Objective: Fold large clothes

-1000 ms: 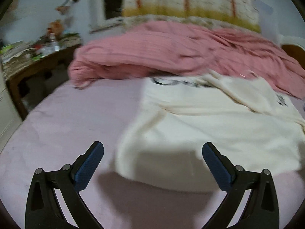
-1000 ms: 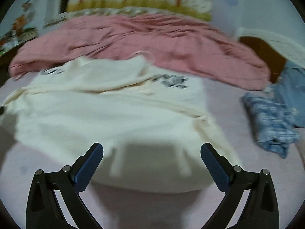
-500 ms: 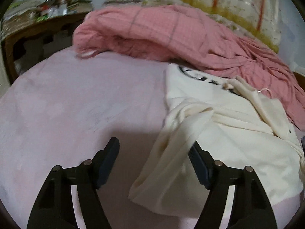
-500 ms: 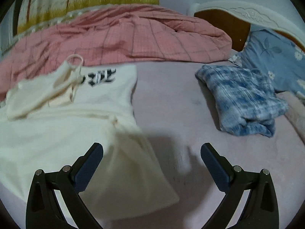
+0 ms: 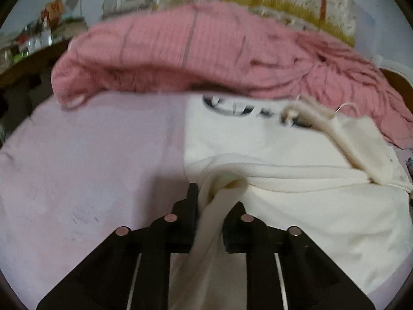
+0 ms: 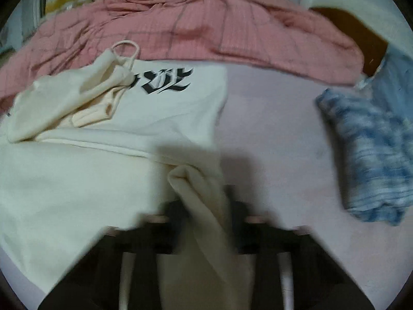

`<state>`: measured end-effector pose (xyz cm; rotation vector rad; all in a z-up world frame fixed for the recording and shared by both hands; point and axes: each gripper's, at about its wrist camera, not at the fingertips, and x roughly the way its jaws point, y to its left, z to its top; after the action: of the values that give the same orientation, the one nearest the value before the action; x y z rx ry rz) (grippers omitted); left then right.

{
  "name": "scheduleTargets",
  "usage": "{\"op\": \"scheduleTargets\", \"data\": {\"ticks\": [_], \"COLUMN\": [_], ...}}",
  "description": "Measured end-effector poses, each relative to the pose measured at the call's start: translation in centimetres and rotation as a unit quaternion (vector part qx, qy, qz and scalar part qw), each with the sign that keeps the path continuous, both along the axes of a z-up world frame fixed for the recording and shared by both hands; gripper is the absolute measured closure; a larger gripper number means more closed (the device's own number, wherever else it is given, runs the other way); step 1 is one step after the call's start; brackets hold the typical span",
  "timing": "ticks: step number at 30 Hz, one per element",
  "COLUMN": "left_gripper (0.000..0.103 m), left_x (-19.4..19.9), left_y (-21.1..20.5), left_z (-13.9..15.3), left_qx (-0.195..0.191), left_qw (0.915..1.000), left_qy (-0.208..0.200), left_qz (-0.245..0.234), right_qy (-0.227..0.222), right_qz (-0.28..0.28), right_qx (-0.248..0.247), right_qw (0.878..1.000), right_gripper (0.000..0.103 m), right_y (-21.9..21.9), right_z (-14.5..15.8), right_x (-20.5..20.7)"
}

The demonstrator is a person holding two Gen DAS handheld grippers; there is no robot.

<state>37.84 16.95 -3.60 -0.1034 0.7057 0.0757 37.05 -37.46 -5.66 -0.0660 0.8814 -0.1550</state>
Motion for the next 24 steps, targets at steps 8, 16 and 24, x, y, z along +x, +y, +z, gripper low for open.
{"op": "scheduleTargets", "data": {"ticks": [8, 16, 24], "left_gripper": [0.090, 0.065, 0.095], "left_x": [-2.2, -1.8, -1.8], "left_y": [0.6, -0.5, -0.5], "left_z": [2.4, 1.5, 1.9], "left_qx": [-0.017, 0.040, 0.027], "left_qw": [0.9981, 0.9980, 0.9978], "left_qy": [-0.055, -0.046, -0.058], "left_qz": [-0.019, -0.013, -0.016], "right_qy": [-0.065, -0.062, -0.076], "right_qz": [0.008, 0.024, 0.017], "right_qx": [-0.022, -0.072, -0.023], "right_qw": [0.998, 0.995, 0.997], "right_gripper": [0.093, 0.091, 0.094], "right_y": [0.8, 1.8, 0.9], "right_z": [2.8, 2.2, 2.6], "right_x": [-3.2, -3.3, -3.4]}}
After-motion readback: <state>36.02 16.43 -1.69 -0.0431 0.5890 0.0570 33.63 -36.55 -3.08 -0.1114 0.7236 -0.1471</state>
